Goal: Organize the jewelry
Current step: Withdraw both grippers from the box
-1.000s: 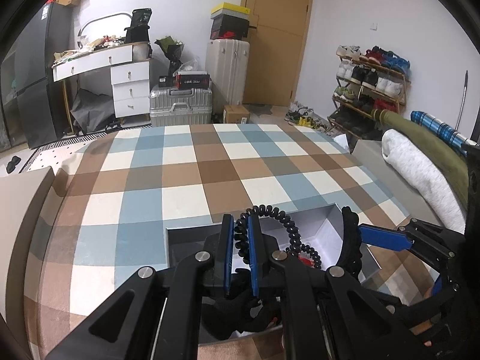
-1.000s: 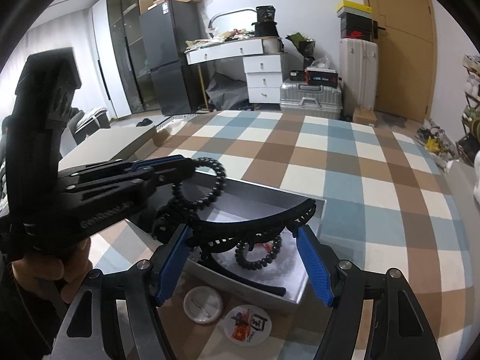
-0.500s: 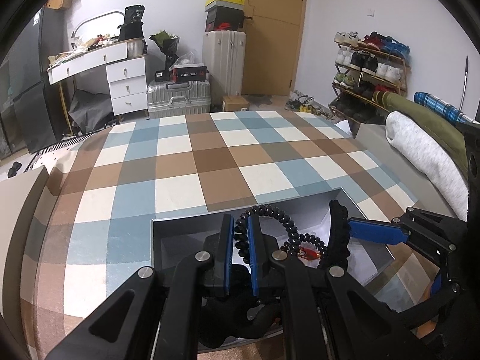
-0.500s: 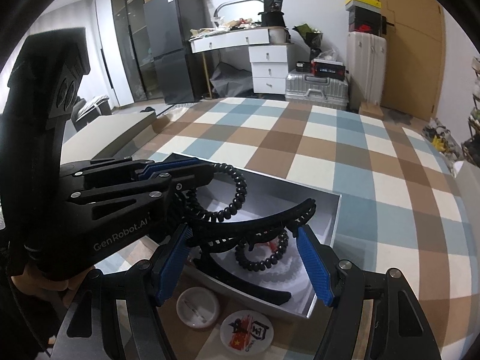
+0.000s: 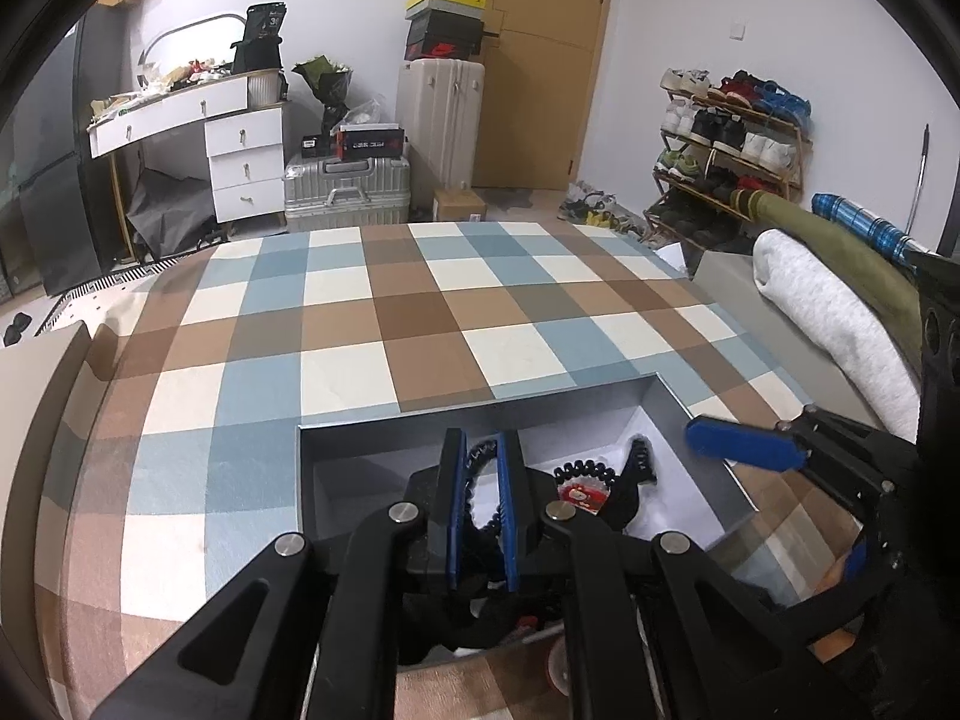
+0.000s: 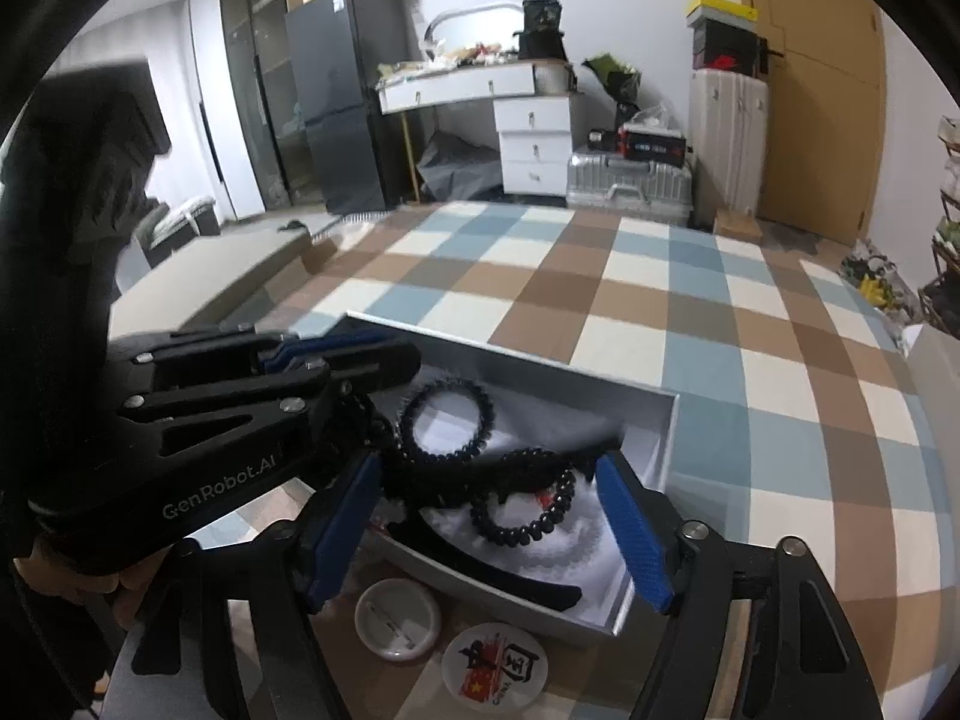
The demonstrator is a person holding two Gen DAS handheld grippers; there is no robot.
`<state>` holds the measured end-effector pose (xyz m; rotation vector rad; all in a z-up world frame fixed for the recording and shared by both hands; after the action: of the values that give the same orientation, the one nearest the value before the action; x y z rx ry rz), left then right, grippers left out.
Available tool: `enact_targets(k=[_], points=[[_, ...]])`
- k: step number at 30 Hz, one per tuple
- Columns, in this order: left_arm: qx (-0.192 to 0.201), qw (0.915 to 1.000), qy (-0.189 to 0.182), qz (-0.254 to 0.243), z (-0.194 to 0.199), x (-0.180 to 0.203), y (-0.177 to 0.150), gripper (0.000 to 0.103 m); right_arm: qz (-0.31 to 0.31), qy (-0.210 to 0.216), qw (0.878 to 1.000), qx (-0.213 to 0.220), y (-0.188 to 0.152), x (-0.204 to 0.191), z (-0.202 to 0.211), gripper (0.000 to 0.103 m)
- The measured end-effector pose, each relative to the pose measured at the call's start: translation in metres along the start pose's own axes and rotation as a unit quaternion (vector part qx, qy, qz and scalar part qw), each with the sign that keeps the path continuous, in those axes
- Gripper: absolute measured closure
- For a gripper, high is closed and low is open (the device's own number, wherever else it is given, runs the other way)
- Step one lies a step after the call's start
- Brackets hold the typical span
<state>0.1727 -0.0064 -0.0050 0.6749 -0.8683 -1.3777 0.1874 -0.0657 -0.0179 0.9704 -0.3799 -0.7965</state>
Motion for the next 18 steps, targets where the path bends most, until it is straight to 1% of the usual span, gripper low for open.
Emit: enact_targets(k=[1,3,5,7,8,9,10,12,14,15,16,17,18], points=[[0.002,1.0,-0.002,0.001,0.003,0.0,0.0,0.092,0.0,-0.002,1.0,0.003,0.001,0.001,0.002,0.022],[0.005,1.0,-0.002,0.005,0.009,0.0,0.001,0.078,-0.001,-0.012,1.0,0.005,0.002,0.004,0.011,0.021],[0.011,0.9999,-0.006,0.009,0.018,-0.001,0.002,0.068,-0.002,-0.02,1.0,0.009,0.002,0.007,0.019,0.017],[0.016,0.9998,-0.008,0.013,0.026,-0.001,0.002,0.047,-0.008,-0.023,1.0,0.016,0.002,0.009,0.028,0.01],[0.018,0.9997,-0.009,0.014,0.031,-0.001,0.002,0.043,-0.013,-0.025,0.999,0.021,0.002,0.011,0.032,0.008],[0.02,0.9997,-0.009,0.015,0.035,-0.001,0.001,0.034,-0.023,-0.028,0.999,0.028,0.002,0.014,0.038,0.002],[0.022,0.9996,-0.007,0.016,0.042,-0.001,-0.001,0.026,-0.03,-0.031,0.999,0.031,0.001,0.016,0.042,0.0],[0.023,0.9996,-0.004,0.013,0.048,0.0,-0.005,0.02,-0.038,-0.038,0.998,0.02,0.0,0.019,0.045,0.0],[0.022,0.9997,0.002,0.002,0.053,0.002,-0.011,0.019,-0.037,-0.046,0.998,0.01,-0.002,0.02,0.047,0.0],[0.021,0.9998,0.005,-0.003,0.054,0.002,-0.013,0.017,-0.031,-0.054,0.998,0.009,-0.003,0.019,0.049,0.0],[0.019,0.9997,0.011,-0.011,0.056,0.003,-0.018,0.011,-0.027,-0.057,0.998,0.008,-0.005,0.018,0.05,0.0],[0.017,0.9996,0.016,-0.017,0.058,0.002,-0.023,0.008,-0.022,-0.061,0.998,0.003,-0.007,0.016,0.051,0.0],[0.016,0.9995,0.019,-0.017,0.059,0.001,-0.027,0.001,-0.019,-0.06,0.998,-0.001,-0.009,0.015,0.051,0.0]])
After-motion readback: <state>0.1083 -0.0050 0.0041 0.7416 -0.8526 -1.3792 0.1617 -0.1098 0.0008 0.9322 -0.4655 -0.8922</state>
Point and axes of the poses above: each gripper's, at about its wrist camera, not at the fingertips, and z roughly against the way its jaws point, x to its right, y to its top, the point moved 5 cm from there along -z, roughly the way its jaws point, and after that the axes turned 7 degrees about x, right-handed, at the moved point
